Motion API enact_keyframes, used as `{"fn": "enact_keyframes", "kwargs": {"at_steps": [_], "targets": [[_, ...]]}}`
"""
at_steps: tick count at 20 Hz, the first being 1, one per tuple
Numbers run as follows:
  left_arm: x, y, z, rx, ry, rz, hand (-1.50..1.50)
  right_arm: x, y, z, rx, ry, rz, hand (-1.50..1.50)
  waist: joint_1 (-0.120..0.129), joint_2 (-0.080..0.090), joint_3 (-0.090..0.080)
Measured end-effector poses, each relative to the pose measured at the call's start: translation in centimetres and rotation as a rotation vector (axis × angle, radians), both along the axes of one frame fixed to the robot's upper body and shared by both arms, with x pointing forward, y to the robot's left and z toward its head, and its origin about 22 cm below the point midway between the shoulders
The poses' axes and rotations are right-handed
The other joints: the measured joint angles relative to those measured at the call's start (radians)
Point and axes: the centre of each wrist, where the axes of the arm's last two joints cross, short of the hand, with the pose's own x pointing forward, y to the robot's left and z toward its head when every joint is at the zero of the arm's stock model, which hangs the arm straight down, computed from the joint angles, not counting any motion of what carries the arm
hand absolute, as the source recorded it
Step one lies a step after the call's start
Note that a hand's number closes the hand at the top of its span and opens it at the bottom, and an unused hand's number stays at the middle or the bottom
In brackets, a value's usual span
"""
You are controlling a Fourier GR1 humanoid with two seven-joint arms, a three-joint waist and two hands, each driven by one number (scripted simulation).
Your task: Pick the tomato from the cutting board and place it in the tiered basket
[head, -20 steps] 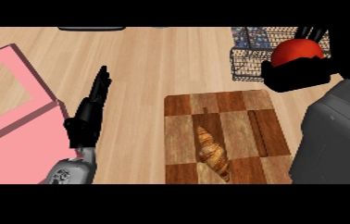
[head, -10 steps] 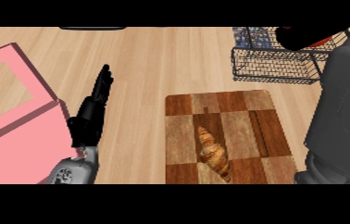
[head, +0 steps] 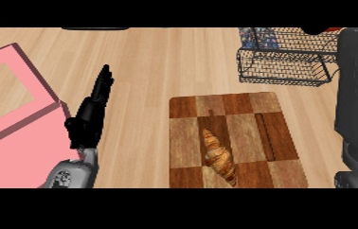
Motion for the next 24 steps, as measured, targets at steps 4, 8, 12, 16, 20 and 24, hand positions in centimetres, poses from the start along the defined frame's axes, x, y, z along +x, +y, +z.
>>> {"fn": "enact_keyframes", "kwargs": {"at_steps": [4,8,12,16,20,24], "targets": [[-0.2,0.3,0.3,-0.007,0.000,-0.004,0.00,1.5,-1.9,-0.7,-0.029,0.015,-0.010,1.50,0.001,0.000,0.000],[-0.3,0.0,-0.7,-0.007,-0.001,0.000,0.00,2.3,-3.4,-2.7,0.117,-0.003,-0.062,-1.50,0.001,0.002,0.000],[-0.2,0.0,-0.7,-0.004,-0.004,0.000,0.00,3.0,-4.8,-3.5,0.249,-0.017,-0.065,-1.50,0.000,0.001,0.001],[-0.4,-0.1,-0.7,-0.003,-0.007,0.002,0.00,3.2,-6.0,-4.2,0.375,-0.088,-0.050,-1.50,0.000,0.000,0.001],[-0.4,-0.2,-1.3,-0.006,-0.001,0.005,0.00,2.3,-8.1,-2.8,0.486,-0.240,-0.094,-1.50,-0.007,-0.002,0.001],[-0.1,0.0,-0.9,-0.003,-0.001,0.014,0.00,0.5,-11.2,-2.0,0.550,-0.341,-0.196,-1.50,-0.015,-0.005,0.000]]}}
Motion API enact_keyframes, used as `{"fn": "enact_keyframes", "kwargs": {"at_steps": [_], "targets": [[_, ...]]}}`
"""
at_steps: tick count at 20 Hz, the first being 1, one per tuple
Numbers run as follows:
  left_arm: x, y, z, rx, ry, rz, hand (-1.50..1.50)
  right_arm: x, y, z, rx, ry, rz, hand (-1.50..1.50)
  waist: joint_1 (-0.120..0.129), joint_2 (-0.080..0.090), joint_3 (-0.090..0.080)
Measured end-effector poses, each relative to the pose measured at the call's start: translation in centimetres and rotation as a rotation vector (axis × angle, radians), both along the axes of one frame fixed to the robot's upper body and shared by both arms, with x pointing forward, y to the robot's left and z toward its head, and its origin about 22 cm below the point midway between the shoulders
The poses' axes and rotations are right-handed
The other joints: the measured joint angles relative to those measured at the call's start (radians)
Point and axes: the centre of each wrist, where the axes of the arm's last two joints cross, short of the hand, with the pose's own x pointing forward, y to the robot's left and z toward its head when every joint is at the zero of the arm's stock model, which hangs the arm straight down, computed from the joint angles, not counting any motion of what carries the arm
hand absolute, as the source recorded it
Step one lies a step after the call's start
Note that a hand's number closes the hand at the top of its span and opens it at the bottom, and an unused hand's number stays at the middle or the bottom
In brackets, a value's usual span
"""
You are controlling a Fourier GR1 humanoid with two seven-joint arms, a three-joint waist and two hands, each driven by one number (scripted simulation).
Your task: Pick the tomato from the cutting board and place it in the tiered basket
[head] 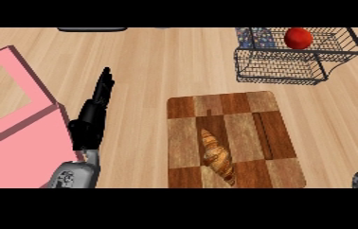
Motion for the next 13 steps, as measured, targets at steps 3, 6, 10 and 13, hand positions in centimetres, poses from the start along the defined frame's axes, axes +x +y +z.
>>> {"fn": "enact_keyframes", "kwargs": {"at_steps": [3,6,10,13], "targets": [[-0.1,0.3,-0.3,0.000,0.004,0.011,0.00,-2.4,-3.1,0.3,0.076,-0.037,-0.069,-1.50,-0.011,-0.004,0.000],[-0.4,0.6,-0.3,0.001,0.009,0.018,0.00,-5.6,-6.6,-0.4,0.142,-0.084,-0.113,-1.50,-0.022,-0.007,0.001],[-0.3,1.2,-0.1,0.000,0.006,0.027,0.00,-10.6,-10.8,-2.2,0.204,-0.130,-0.133,-1.50,-0.030,-0.008,0.000],[-0.2,1.1,0.0,-0.001,0.010,0.036,0.00,-15.3,-13.6,-3.6,0.226,-0.150,-0.131,-1.50,-0.038,-0.009,0.001]]}}
